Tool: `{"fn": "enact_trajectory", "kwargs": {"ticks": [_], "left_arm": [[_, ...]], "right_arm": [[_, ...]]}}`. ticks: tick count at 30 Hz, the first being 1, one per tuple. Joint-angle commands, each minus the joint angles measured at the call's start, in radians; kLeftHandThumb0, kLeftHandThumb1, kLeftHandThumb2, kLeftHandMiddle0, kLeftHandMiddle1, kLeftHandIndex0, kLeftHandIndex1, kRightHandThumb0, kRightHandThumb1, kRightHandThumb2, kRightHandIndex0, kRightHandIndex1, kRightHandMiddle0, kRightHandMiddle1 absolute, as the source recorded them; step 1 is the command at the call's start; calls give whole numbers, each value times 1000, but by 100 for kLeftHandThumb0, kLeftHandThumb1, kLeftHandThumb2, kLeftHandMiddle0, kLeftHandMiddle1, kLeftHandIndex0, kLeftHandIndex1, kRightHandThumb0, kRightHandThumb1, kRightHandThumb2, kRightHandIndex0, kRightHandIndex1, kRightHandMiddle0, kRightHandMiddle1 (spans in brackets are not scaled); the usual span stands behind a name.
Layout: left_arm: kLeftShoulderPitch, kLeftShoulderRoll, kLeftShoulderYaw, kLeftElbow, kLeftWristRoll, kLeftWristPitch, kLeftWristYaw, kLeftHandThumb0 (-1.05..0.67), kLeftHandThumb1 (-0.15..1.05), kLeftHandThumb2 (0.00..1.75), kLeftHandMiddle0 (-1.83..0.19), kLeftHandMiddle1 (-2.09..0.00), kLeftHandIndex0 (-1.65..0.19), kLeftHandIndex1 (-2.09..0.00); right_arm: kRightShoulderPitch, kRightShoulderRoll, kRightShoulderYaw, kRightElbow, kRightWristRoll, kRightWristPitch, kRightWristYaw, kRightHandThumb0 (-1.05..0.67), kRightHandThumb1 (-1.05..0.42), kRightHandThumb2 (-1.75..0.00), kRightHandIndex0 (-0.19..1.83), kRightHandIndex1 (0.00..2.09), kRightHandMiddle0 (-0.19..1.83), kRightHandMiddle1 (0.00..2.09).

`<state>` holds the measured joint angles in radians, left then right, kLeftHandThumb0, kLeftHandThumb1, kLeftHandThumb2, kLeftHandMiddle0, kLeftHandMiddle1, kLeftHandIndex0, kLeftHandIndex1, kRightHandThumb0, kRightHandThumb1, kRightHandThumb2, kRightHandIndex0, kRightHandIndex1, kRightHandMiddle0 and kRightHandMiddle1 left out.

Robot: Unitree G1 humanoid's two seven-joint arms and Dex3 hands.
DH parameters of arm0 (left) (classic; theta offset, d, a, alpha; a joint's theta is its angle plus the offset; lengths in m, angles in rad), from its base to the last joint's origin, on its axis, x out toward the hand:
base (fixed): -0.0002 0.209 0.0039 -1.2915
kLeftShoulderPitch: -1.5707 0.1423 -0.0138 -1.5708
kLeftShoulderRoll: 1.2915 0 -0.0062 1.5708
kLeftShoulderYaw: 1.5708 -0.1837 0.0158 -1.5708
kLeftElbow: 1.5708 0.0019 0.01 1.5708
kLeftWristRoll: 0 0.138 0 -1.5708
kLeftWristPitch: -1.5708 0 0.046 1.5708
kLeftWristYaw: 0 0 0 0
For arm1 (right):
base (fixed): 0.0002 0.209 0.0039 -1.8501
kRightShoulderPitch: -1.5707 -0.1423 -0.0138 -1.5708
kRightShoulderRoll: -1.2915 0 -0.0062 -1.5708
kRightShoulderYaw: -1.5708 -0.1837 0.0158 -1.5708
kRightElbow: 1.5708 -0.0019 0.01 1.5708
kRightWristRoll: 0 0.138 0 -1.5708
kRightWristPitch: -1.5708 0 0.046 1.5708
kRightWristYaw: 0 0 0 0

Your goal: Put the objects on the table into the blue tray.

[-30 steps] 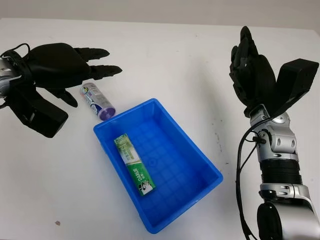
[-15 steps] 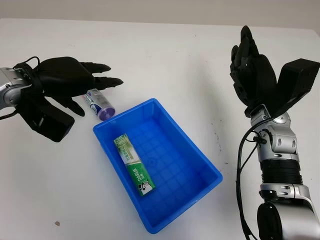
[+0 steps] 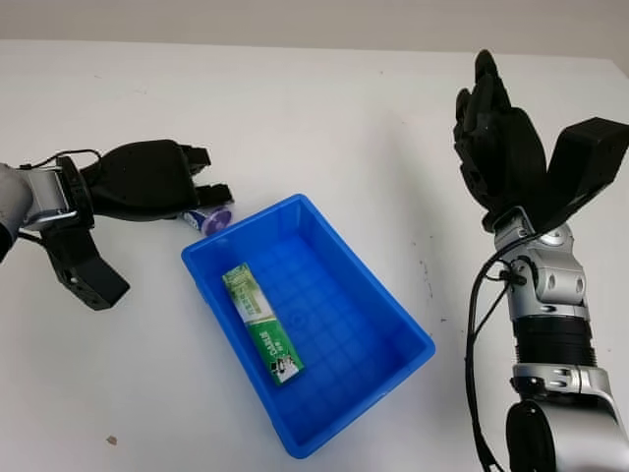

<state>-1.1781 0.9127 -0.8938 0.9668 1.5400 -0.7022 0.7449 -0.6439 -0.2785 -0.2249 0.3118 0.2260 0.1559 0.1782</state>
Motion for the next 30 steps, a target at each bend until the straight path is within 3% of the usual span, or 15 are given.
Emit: {"fn": "enact_trajectory", "kwargs": {"ticks": [1,5,8,11,14,17,20,24,27,30], "left_arm": [[11,-4,-11,27,-17,-8,-9,-52,105,60,-103,-209,-51,-209],[2,6,10,26,-63,27,-3,-51,105,51,-102,-209,-53,-209],[-21,17,24,16,-88,45,-16,-46,105,52,-80,-209,-32,-209],[-42,17,84,2,-156,70,17,-45,105,43,-81,-209,-32,-209],[-75,4,192,-7,-303,39,-17,-43,105,41,-78,-209,-31,-209],[-91,-9,314,-38,-497,-17,-148,-45,105,50,-70,-209,-31,-209],[-67,-14,437,-154,-704,-36,-342,-48,105,53,-83,-209,-35,-209],[28,-36,570,-395,-986,21,-632,-45,105,50,-97,-209,-52,-209],[130,-47,633,-610,-1148,114,-836,-48,105,52,-96,-209,-53,-209],[233,-42,658,-826,-1261,227,-1038,-46,105,49,-85,-209,-41,-209]], "right_arm": [[1,-4,-5,-10,2,5,-2,-73,-105,-79,-19,0,-19,0],[1,-2,-4,-6,3,4,0,-72,-105,-78,-19,0,-19,0],[2,-3,0,-5,-3,4,-3,-72,-105,-77,-19,0,-19,0],[2,0,-2,-5,-1,1,-4,-71,-105,-77,-19,0,-19,0],[1,-2,4,0,-4,-6,2,-71,-105,-77,-19,0,-19,0],[1,1,7,4,-10,-17,2,-71,-105,-77,-19,0,-19,0],[2,7,5,1,-5,-17,2,-70,-105,-78,-19,0,-19,0],[4,10,6,-5,-8,-6,-6,-72,-105,-77,-19,0,-19,0],[5,15,7,-13,-6,1,-13,-72,-105,-76,-19,0,-19,0],[7,17,8,-16,-3,4,-10,-70,-105,-78,-19,0,-19,0]]}}
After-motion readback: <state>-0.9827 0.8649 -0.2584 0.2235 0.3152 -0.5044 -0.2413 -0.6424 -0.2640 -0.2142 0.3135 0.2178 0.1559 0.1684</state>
